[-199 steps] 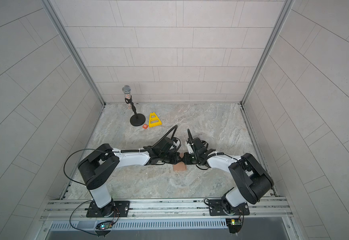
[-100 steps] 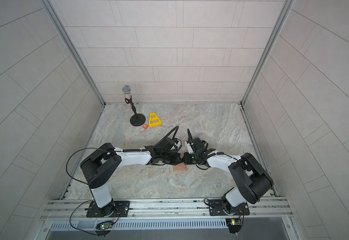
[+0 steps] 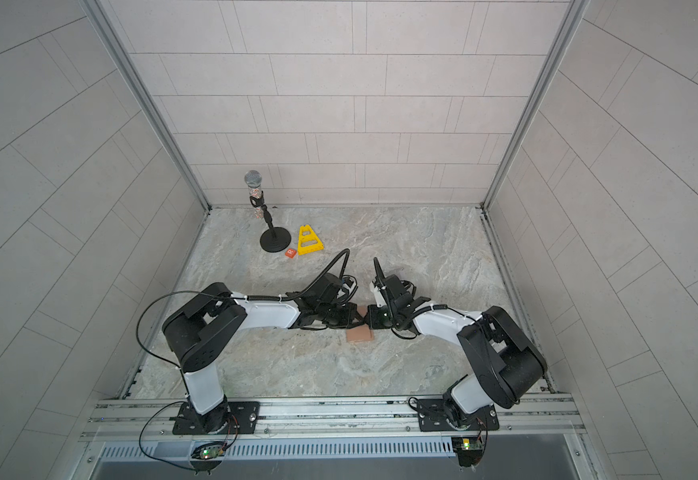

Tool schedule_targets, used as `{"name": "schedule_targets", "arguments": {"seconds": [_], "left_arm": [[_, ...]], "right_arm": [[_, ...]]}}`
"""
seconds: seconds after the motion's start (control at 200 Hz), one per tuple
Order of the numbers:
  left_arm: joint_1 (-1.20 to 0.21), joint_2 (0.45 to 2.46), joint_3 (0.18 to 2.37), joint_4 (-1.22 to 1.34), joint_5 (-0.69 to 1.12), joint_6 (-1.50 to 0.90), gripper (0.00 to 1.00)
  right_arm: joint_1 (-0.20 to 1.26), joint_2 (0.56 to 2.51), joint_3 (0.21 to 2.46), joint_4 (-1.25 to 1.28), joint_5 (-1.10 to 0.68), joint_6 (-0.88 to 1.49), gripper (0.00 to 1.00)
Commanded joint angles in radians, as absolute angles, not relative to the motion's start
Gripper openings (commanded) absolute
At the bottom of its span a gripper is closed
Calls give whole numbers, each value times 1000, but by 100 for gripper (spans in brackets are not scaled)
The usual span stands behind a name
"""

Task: Insert credit cards into a card holder
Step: Close the button on the card holder.

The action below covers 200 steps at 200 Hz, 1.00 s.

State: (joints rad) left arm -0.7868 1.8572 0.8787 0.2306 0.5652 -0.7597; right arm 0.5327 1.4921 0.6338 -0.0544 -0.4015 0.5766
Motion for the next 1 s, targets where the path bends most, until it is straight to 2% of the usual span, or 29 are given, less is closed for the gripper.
{"name": "schedule_targets", "arguments": {"seconds": [0.0,0.155,0.621,0.996], "left_arm": [[-750,1960,805,182,459,-786,0],[-718,2012,765,266,475,-837,0],[-681,2017,709,226,411,-825,0],[-691,1917,785,200,562,-798,1]], "right_arm": [[541,1513,611,-216,-341,565,16],[544,1495,615,-231,-339,566,16],[571,1454,670,-247,-363,572,19],[572,1296,689,-329,-269,561,23]]}}
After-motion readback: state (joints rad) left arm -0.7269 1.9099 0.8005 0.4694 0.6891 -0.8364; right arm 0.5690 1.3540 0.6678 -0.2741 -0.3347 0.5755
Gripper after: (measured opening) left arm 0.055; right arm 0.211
